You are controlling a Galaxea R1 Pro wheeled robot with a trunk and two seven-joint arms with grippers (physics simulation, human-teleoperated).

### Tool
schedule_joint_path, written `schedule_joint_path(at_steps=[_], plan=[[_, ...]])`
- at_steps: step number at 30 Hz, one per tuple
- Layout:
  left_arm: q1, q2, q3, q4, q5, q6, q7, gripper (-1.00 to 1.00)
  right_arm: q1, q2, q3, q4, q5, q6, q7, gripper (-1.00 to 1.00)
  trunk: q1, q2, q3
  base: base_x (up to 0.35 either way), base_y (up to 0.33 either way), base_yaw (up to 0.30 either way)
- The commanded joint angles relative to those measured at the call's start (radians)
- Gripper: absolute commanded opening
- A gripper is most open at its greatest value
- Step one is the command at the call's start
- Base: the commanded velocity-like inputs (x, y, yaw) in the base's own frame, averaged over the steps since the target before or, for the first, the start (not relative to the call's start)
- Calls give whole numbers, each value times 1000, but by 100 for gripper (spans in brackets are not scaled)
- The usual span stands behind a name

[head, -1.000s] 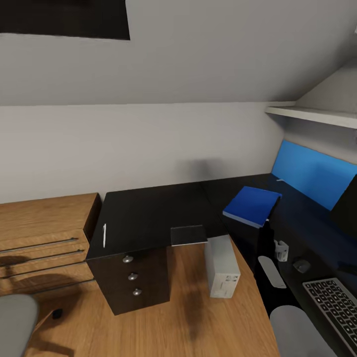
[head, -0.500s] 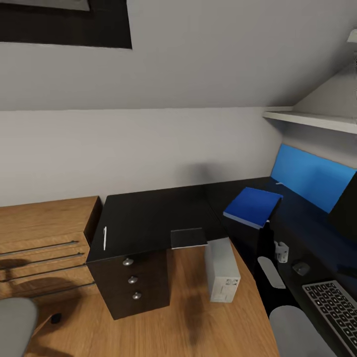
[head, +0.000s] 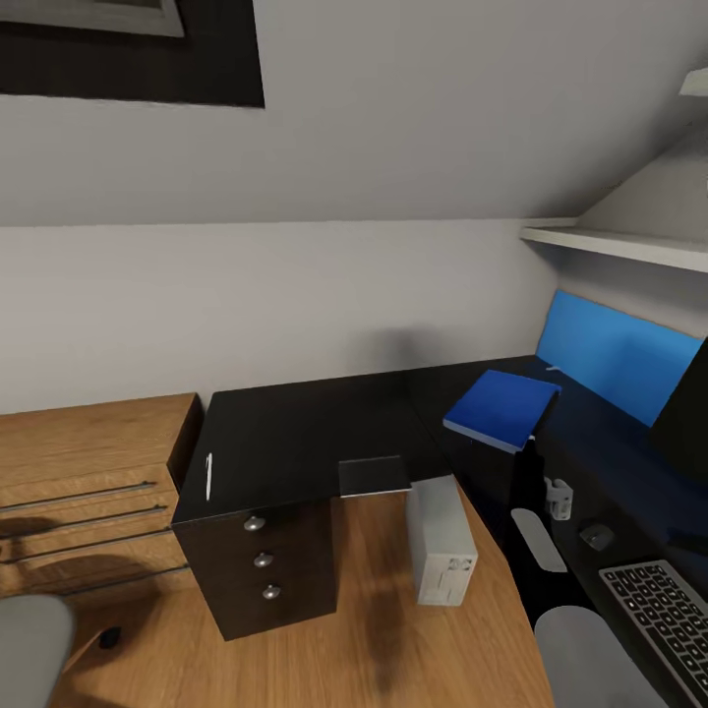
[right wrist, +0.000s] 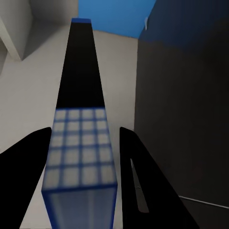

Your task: In the bedroom, organize the workspace by keeping the computer under the desk, ensuring the monitor is on the desk, placing the keyboard on the desk next to the monitor, placing the mouse on the desk next to the keyboard, moving the folder from the swivel chair onto the desk next to the mouse, stacking the notebook on top of the folder with the pen on top of the notebook, and positioning the swivel chair next to the desk.

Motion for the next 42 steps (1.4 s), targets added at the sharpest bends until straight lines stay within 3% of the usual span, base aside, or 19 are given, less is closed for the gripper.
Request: schedule_joint_path(at_steps=[1,21,28,30,32,34,37,42], plan=[[0,1,-8,-2,1,-2,8,100,-1,0,-1,-1,-11,2,8,-100,0,-1,-1,0,0,6],[0,1,-8,-2,1,-3,8,100,-1,3,2,2,-10,3,14,-100,0,-1,-1,0,0,0],[0,1,-11,-2,-2,-2,7,100,-5,-2,2,86,-9,0,-61,-100,0,-1,-1,0,0,0],[0,1,-12,-2,-2,-2,7,100,-22,-3,2,118,-8,-3,-85,-100,0,-1,-1,0,0,0],[0,0,-13,-2,-4,-2,7,100,-120,-12,1,187,-8,-12,-104,-100,0,-1,-1,0,0,0],[0,-1,-13,-2,-5,-2,7,100,-174,-18,1,256,-8,-23,-111,-100,0,-1,-1,0,0,0],[0,-1,-14,-2,-5,-2,7,100,-233,-23,1,349,-8,-49,-115,-100,0,-1,-1,0,0,0],[0,-1,-14,-2,-5,-2,6,100,-279,-27,1,427,-9,-83,-119,-100,0,-1,-1,0,0,0]])
